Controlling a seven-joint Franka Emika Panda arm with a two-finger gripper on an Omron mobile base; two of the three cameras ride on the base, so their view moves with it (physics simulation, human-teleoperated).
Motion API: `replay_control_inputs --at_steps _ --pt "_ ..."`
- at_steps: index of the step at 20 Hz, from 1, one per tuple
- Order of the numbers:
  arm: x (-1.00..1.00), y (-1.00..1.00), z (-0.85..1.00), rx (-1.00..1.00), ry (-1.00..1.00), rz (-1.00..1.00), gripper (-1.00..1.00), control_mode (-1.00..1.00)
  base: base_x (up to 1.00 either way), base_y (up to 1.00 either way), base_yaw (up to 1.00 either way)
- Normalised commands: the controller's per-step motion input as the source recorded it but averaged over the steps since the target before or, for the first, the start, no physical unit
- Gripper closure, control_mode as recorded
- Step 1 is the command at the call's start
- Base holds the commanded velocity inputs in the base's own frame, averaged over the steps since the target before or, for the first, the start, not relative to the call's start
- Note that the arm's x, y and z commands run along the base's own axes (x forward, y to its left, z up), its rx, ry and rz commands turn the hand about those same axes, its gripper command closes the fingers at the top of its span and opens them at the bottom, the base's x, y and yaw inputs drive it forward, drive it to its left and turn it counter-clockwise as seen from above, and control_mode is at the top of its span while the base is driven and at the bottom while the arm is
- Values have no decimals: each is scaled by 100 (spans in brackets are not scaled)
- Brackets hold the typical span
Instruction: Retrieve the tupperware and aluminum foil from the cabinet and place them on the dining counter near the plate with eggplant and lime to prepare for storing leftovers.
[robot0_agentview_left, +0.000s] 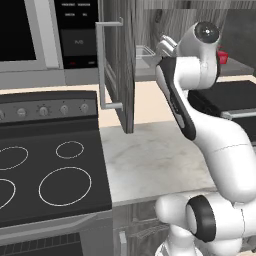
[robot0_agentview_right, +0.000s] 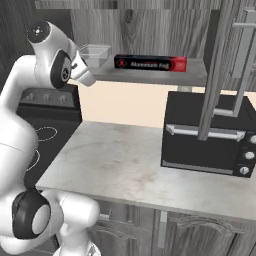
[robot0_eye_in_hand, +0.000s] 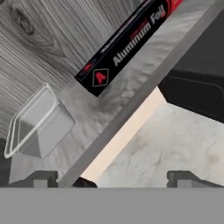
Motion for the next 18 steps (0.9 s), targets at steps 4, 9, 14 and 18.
replay_control_inputs --at_steps 4,9,14,18 --pt "34 0 6 31 18 -2 -100 -100 0 0 0" --pt "3 0 -12 39 15 0 -100 -100 0 0 0" --pt "1 19 -5 39 19 -2 -100 -100 0 0 0" --pt "13 28 -7 36 12 0 -100 -100 0 0 0"
